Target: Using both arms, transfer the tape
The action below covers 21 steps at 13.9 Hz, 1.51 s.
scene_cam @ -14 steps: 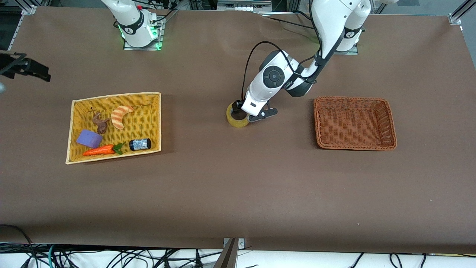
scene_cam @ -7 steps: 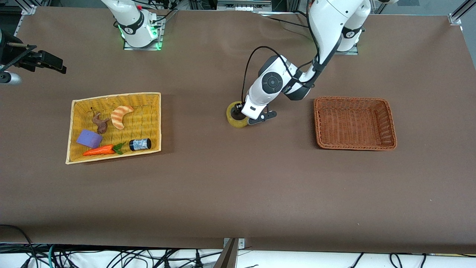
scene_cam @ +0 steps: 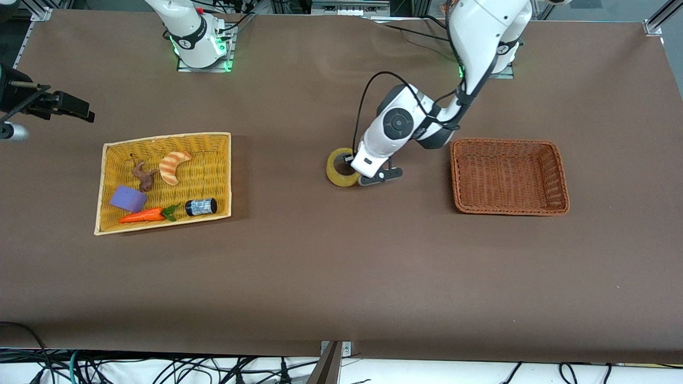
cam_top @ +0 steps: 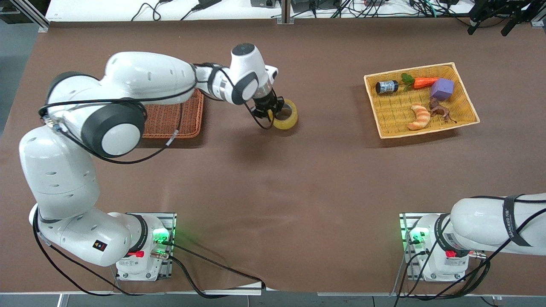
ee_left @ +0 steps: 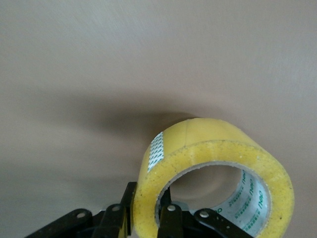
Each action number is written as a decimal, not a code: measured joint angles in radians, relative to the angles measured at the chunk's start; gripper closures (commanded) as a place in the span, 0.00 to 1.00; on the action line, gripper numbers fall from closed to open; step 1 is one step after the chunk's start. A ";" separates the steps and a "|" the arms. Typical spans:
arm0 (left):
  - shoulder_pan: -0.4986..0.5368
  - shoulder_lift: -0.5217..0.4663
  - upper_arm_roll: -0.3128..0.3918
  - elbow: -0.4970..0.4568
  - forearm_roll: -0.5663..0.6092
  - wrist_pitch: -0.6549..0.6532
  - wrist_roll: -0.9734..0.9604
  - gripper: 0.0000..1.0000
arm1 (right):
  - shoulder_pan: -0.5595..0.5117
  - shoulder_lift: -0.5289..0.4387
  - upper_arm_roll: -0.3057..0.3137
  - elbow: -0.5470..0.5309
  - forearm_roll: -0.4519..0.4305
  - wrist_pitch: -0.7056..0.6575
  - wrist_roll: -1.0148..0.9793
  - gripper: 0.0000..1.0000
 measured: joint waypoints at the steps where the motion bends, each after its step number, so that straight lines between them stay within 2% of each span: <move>1: 0.043 -0.044 0.001 0.005 0.001 -0.080 0.052 1.00 | 0.000 0.018 -0.003 0.012 0.000 0.000 0.000 0.00; 4: 0.214 -0.204 0.004 -0.024 0.004 -0.282 0.291 1.00 | -0.001 0.038 -0.012 0.030 0.000 0.000 0.000 0.00; 6: 0.320 -0.294 0.010 -0.111 0.006 -0.314 0.501 1.00 | 0.000 0.038 -0.013 0.035 0.000 0.000 -0.001 0.00; 8: 0.384 -0.349 0.049 -0.205 0.007 -0.314 0.704 1.00 | 0.003 0.038 -0.013 0.036 0.002 0.000 -0.001 0.00; 12: 0.436 -0.367 0.220 -0.296 0.009 -0.297 1.092 1.00 | 0.004 0.038 -0.013 0.036 0.002 0.000 -0.001 0.00; 15: 0.459 -0.336 0.272 -0.357 0.078 -0.184 1.198 1.00 | 0.004 0.039 -0.013 0.036 0.002 0.000 -0.001 0.00; 16: 0.459 -0.317 0.273 -0.373 0.085 -0.149 1.204 0.90 | 0.004 0.039 -0.013 0.036 0.002 0.000 -0.001 0.00; 17: 0.457 -0.297 0.272 -0.381 0.087 -0.131 1.206 0.63 | 0.004 0.039 -0.013 0.036 0.002 0.000 -0.001 0.00; 18: 0.455 -0.280 0.271 -0.383 0.087 -0.124 1.208 0.14 | 0.004 0.039 -0.013 0.036 0.002 0.000 -0.001 0.00; 19: 0.454 -0.268 0.269 -0.383 0.087 -0.119 1.208 0.00 | 0.004 0.039 -0.013 0.036 0.002 0.000 -0.001 0.00; 21: 0.454 -0.266 0.269 -0.382 0.087 -0.118 1.208 0.00 | 0.004 0.039 -0.013 0.036 0.002 0.000 -0.001 0.00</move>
